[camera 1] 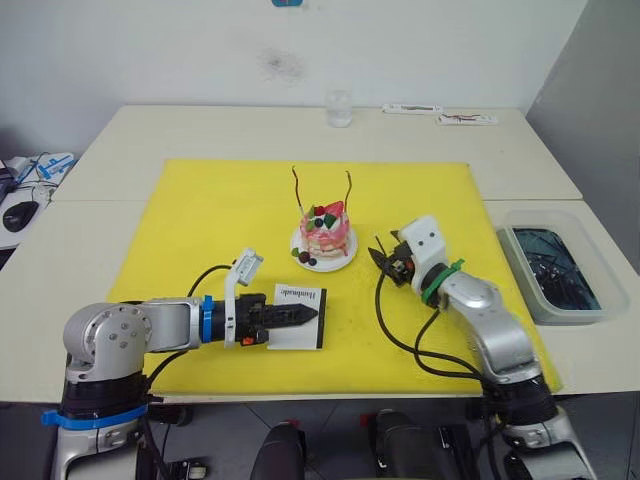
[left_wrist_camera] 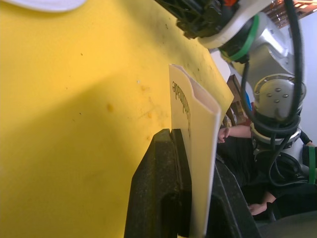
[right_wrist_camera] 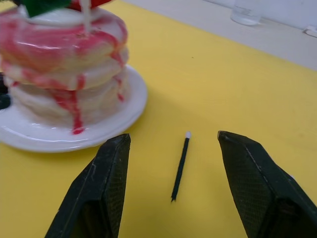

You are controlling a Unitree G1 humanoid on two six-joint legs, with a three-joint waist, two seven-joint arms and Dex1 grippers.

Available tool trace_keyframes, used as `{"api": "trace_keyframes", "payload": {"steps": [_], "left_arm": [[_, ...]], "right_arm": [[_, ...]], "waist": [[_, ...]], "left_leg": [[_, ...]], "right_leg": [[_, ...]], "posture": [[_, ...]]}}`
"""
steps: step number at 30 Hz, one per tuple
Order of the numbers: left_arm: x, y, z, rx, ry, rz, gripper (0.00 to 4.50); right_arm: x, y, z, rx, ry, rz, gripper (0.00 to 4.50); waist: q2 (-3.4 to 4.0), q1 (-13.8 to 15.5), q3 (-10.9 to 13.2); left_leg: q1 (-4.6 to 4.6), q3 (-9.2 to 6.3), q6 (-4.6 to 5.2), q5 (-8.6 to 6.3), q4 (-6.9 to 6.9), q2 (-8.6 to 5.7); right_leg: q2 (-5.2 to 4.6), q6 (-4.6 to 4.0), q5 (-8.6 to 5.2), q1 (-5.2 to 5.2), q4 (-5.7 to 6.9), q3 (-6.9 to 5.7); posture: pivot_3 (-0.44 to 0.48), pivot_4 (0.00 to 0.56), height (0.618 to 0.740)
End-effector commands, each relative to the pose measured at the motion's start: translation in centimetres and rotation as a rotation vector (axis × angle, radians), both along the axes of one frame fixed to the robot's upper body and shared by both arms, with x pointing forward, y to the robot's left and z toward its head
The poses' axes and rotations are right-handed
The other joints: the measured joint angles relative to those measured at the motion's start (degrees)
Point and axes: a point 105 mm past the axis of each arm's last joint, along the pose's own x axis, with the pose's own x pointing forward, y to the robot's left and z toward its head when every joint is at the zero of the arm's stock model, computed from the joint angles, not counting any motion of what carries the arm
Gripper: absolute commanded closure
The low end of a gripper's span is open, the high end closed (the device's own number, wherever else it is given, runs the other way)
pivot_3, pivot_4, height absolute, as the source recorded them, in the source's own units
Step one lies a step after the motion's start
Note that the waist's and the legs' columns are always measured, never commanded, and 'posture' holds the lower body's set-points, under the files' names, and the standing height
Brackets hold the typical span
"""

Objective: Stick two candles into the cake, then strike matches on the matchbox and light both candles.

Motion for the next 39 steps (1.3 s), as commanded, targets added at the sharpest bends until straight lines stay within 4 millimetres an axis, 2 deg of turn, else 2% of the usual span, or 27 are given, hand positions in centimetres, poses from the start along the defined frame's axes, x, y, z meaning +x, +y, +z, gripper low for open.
{"api": "trace_keyframes", "payload": {"steps": [1, 8, 18, 21, 27, 28, 33, 39], "left_arm": [[0.0, -0.1, 0.9, -0.020, -0.034, -0.005, 4.50], [0.1, -0.2, 0.9, -0.022, -0.037, 0.000, 4.50], [0.3, -0.2, 0.9, -0.022, -0.042, 0.011, 4.50], [0.3, -0.2, 0.8, -0.020, -0.041, 0.012, 4.50], [0.4, -0.1, 0.6, -0.012, -0.039, 0.016, 4.50], [0.4, 0.0, 0.6, -0.011, -0.039, 0.017, 4.50], [0.5, -0.1, 0.5, -0.009, -0.040, 0.021, 4.50], [0.8, 0.0, 0.5, -0.022, -0.043, 0.026, 4.50]], "right_arm": [[1.0, -0.4, 1.4, 0.024, -0.082, -0.053, 1.56], [2.3, -0.2, 0.0, 0.059, -0.016, -0.101, 1.56], [2.7, 0.2, -1.2, 0.099, 0.074, -0.135, 1.56], [2.8, 0.2, -1.6, 0.085, 0.102, -0.138, 2.15], [2.5, 0.2, -2.0, 0.055, 0.140, -0.139, 4.25], [2.3, 0.3, -2.0, 0.058, 0.147, -0.134, 4.48], [2.0, 0.8, -1.0, 0.096, 0.130, -0.118, 4.48], [0.3, 1.3, 2.1, 0.117, 0.048, 0.002, 4.48]], "waist": [[0.00, 0.00, 0.00], [0.00, -0.02, 0.00], [0.00, -0.02, 0.00], [0.00, -0.03, 0.00], [0.00, 0.00, 0.00], [0.00, 0.02, 0.00], [0.00, 0.01, 0.00], [0.01, 0.02, 0.00]], "left_leg": [[-0.01, 0.00, 0.00, 0.00, 0.00, 0.00], [0.01, -0.02, 0.00, 0.00, 0.00, 0.00], [0.03, -0.03, 0.00, 0.00, 0.00, 0.00], [0.03, -0.03, 0.00, 0.00, 0.00, 0.00], [0.04, -0.03, 0.00, 0.00, 0.01, 0.00], [0.04, -0.03, 0.00, 0.00, 0.01, 0.00], [0.03, -0.04, 0.00, 0.00, 0.01, 0.00], [-0.02, -0.04, 0.00, 0.00, 0.00, 0.00]], "right_leg": [[0.00, 0.00, 0.00, 0.00, -0.01, 0.00], [0.01, -0.01, 0.00, 0.00, 0.02, -0.01], [0.01, -0.01, 0.00, 0.01, 0.04, -0.01], [0.01, 0.00, 0.01, 0.01, 0.04, -0.01], [0.01, 0.00, 0.01, 0.04, 0.03, -0.02], [0.01, 0.00, 0.01, 0.04, 0.03, -0.02], [0.01, -0.01, 0.00, 0.04, 0.03, -0.03], [0.01, -0.01, 0.00, 0.00, -0.01, -0.03]], "posture": [[0.000, 0.150, 0.740], [0.000, 0.150, 0.740], [0.000, 0.150, 0.740], [0.000, 0.150, 0.740], [0.000, 0.150, 0.740], [0.000, 0.150, 0.740], [0.000, 0.150, 0.740], [0.000, 0.150, 0.740]]}}
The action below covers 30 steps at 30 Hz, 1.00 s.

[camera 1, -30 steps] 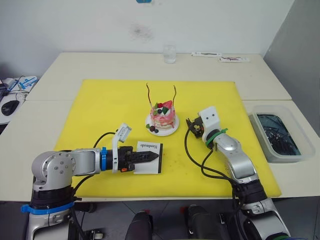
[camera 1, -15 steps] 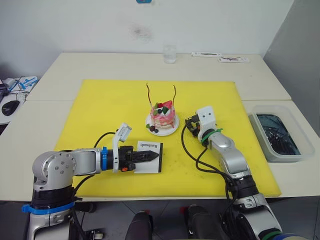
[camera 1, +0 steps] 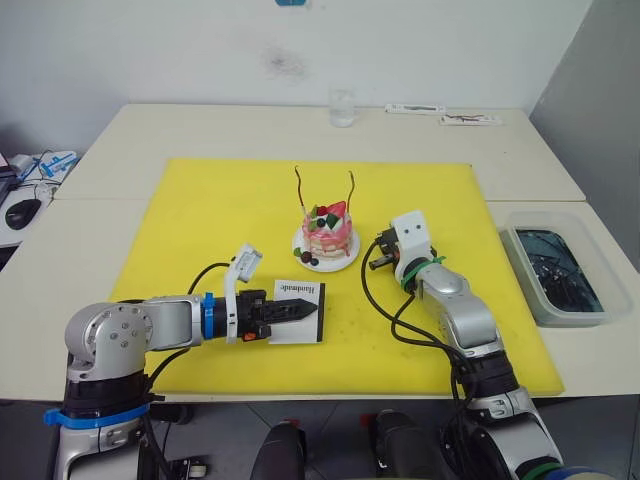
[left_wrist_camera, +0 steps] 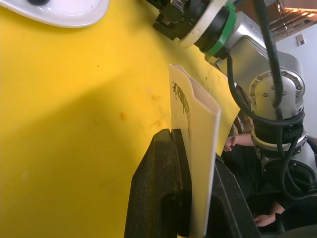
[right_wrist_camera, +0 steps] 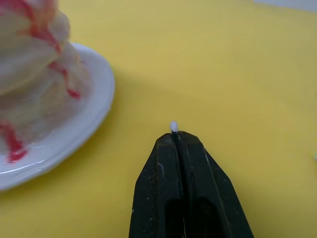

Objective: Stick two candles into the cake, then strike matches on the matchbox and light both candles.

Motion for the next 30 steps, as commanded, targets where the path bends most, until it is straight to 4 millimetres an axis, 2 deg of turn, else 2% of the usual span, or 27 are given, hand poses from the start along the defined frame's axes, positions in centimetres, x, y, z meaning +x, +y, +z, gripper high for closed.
{"api": "trace_keyframes", "payload": {"steps": [1, 6, 10, 12, 18, 23, 30], "left_arm": [[0.2, -0.1, 0.6, -0.023, -0.027, -0.011, 4.50], [0.6, -0.7, 1.2, -0.105, -0.003, -0.064, 4.50], [1.1, -1.5, 0.7, -0.095, 0.017, -0.101, 4.50], [1.4, -2.0, 0.8, -0.094, 0.012, -0.116, 4.50], [2.2, -2.5, 1.5, -0.106, -0.017, -0.123, 4.50], [2.3, -2.5, 1.4, -0.108, -0.020, -0.117, 4.50], [2.1, -2.3, 1.4, -0.108, -0.022, -0.114, 4.50]], "right_arm": [[-1.8, 0.5, 3.6, 0.021, -0.114, 0.122, 4.48], [-6.5, 0.8, 5.7, -0.088, -0.217, 0.408, 4.48], [-10.8, 0.8, 5.7, -0.240, -0.231, 0.679, 4.48], [-12.0, 1.0, 5.7, -0.284, -0.233, 0.763, 4.48], [-12.9, 2.2, 5.9, -0.313, -0.232, 0.838, 4.48], [-12.1, 3.0, 4.8, -0.378, -0.219, 0.838, 4.48], [-11.0, 3.4, 4.2, -0.418, -0.218, 0.810, 4.48]], "waist": [[0.00, 0.12, 0.00], [0.00, 0.15, 0.00], [0.00, 0.07, 0.00], [-0.01, 0.07, 0.00], [-0.02, -0.10, 0.01], [-0.02, 0.04, 0.01], [-0.02, 0.12, 0.01]], "left_leg": [[-0.01, -0.01, 0.00, 0.00, 0.00, 0.00], [-0.01, -0.01, 0.00, 0.00, 0.00, 0.00], [0.02, -0.01, 0.00, 0.00, 0.00, 0.00], [0.01, 0.01, 0.00, 0.00, 0.00, 0.00], [0.06, 0.00, 0.00, 0.00, 0.01, 0.00], [-0.02, -0.01, 0.00, 0.00, 0.05, 0.00], [-0.02, -0.01, 0.00, 0.00, 0.05, 0.00]], "right_leg": [[0.00, 0.00, 0.00, 0.00, 0.00, -0.01], [-0.01, 0.01, -0.01, 0.01, -0.05, -0.03], [0.00, 0.02, -0.01, 0.03, -0.05, -0.03], [0.00, 0.02, -0.01, 0.02, -0.05, -0.02], [0.03, 0.02, 0.00, 0.01, 0.00, -0.01], [0.01, 0.03, 0.00, 0.01, -0.04, -0.01], [0.00, 0.02, 0.00, 0.00, -0.04, -0.02]], "posture": [[0.000, 0.150, 0.740], [0.000, 0.150, 0.740], [0.000, 0.150, 0.740], [0.000, 0.150, 0.740], [0.000, 0.150, 0.740], [0.000, 0.150, 0.740], [0.000, 0.150, 0.740]]}}
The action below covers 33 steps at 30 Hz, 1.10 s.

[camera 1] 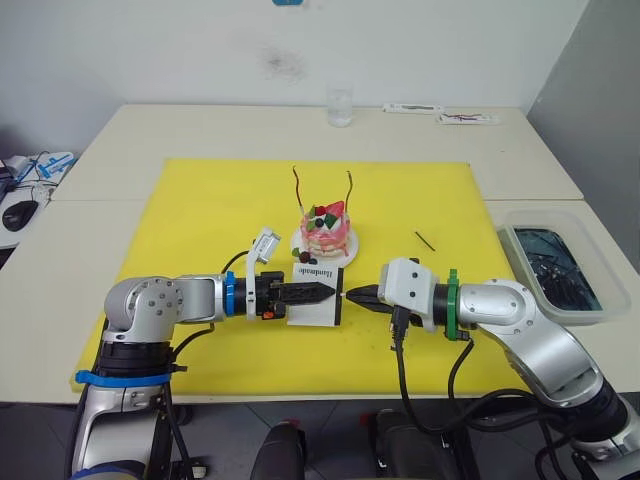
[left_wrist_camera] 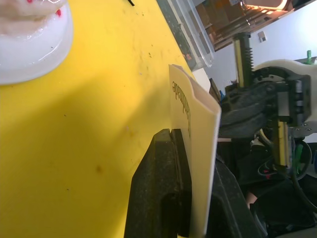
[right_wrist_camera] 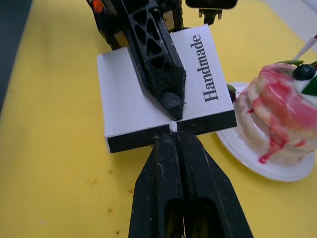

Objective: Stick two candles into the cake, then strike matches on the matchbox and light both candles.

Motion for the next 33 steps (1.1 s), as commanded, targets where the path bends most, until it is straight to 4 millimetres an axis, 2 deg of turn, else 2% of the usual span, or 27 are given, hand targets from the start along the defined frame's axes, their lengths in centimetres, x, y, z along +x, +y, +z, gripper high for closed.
{"api": "trace_keyframes", "payload": {"steps": [1, 28, 31, 33], "left_arm": [[-0.2, -0.1, 0.6, -0.015, -0.029, -0.011, 4.50], [-0.1, -1.2, 0.8, -0.051, -0.062, -0.008, 4.50], [0.4, -1.4, 1.4, -0.065, -0.103, 0.012, 4.50], [1.2, -0.9, 2.9, -0.073, -0.160, 0.042, 4.50]], "right_arm": [[0.3, 0.4, 0.8, 0.012, -0.053, 0.004, 4.48], [0.7, 1.5, -0.9, -0.102, -0.070, 0.102, 4.48], [0.0, 1.7, -1.5, -0.131, -0.053, 0.156, 4.48], [-0.9, 1.3, -1.8, -0.169, -0.041, 0.206, 4.48]], "waist": [[0.00, 0.01, 0.00], [0.00, 0.00, 0.00], [0.00, 0.02, 0.00], [0.00, 0.04, 0.00]], "left_leg": [[0.00, 0.00, 0.00, 0.00, 0.00, 0.00], [-0.01, 0.00, 0.00, 0.00, 0.17, 0.00], [-0.01, 0.00, 0.00, 0.00, 0.17, 0.00], [-0.03, 0.00, 0.00, 0.00, 0.19, 0.00]], "right_leg": [[0.00, 0.00, 0.00, 0.00, 0.01, 0.00], [0.00, 0.04, 0.03, 0.03, 0.08, 0.00], [0.00, 0.04, 0.03, 0.03, 0.07, 0.01], [0.00, 0.05, 0.03, 0.03, 0.07, 0.01]], "posture": [[0.000, 0.150, 0.740], [0.000, 0.150, 0.740], [0.000, 0.150, 0.740], [0.000, 0.150, 0.740]]}}
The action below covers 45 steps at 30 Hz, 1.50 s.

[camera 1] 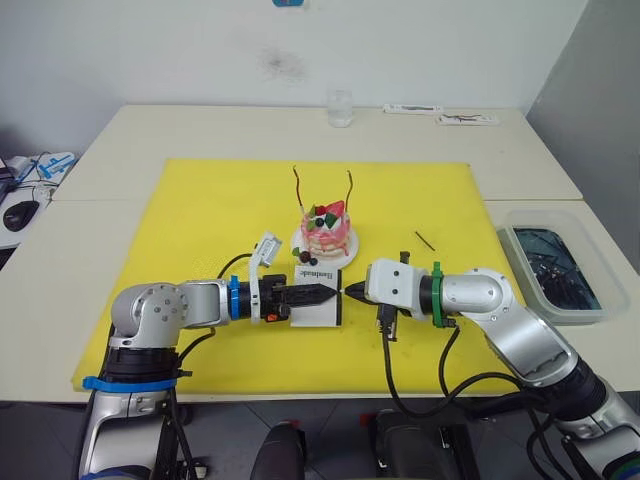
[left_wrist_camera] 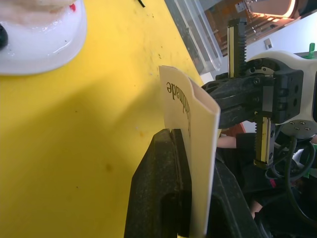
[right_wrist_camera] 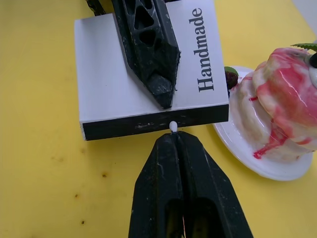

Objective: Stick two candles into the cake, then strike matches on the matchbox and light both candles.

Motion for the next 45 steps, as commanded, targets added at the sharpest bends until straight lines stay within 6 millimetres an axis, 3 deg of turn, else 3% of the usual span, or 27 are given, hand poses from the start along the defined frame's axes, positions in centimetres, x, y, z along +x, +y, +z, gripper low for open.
{"api": "trace_keyframes", "payload": {"steps": [1, 5, 7, 12, 19, 45], "left_arm": [[1.2, 0.2, 4.7, -0.065, -0.191, 0.016, 4.50], [2.3, 3.0, 8.3, -0.057, -0.285, 0.097, 4.50], [1.5, 4.2, 9.1, -0.034, -0.294, 0.103, 4.50], [-0.9, 4.6, 7.0, 0.050, -0.237, 0.067, 4.50], [-1.0, 2.5, 4.1, 0.067, -0.215, 0.081, 4.50], [-0.5, 1.1, 4.2, 0.004, -0.193, 0.016, 4.50]], "right_arm": [[-2.9, 0.8, -0.3, -0.054, 0.024, 0.179, 4.48], [-3.9, -0.5, 0.8, -0.079, 0.059, 0.218, 4.48], [-3.6, -0.8, 1.9, -0.059, 0.056, 0.204, 4.48], [-2.1, -0.7, 3.8, 0.028, 0.042, 0.126, 4.48], [-0.5, 0.0, 4.8, 0.079, -0.020, 0.061, 4.48], [0.4, 1.6, 4.0, 0.051, -0.076, 0.044, 4.48]], "waist": [[-0.01, 0.02, 0.01], [-0.04, -0.12, 0.04], [-0.04, -0.56, 0.04], [-0.04, -0.36, 0.04], [-0.07, 0.91, 0.05], [-0.07, 0.85, 0.05]], "left_leg": [[0.00, 0.00, 0.00, 0.00, 0.00, 0.00], [-0.02, -0.12, 0.00, 0.00, 0.03, 0.00], [-0.01, -0.05, 0.00, 0.00, 0.04, 0.00], [0.02, -0.05, 0.00, 0.00, 0.03, 0.01], [-0.06, -0.07, 0.00, 0.00, 0.21, -0.01], [-0.04, -0.06, 0.00, 0.00, 0.17, 0.00]], "right_leg": [[0.00, 0.00, 0.00, 0.00, 0.00, 0.00], [0.02, 0.00, 0.00, 0.01, 0.01, -0.10], [0.02, 0.01, 0.01, -0.01, 0.03, -0.03], [0.01, 0.00, 0.00, 0.01, 0.05, -0.02], [-0.02, -0.04, -0.01, 0.04, 0.00, -0.04], [0.00, -0.01, 0.04, 0.01, 0.03, -0.04]], "posture": [[0.000, 0.150, 0.740], [0.000, 0.150, 0.740], [0.000, 0.150, 0.740], [0.000, 0.150, 0.740], [0.000, 0.150, 0.740], [0.000, 0.150, 0.740]]}}
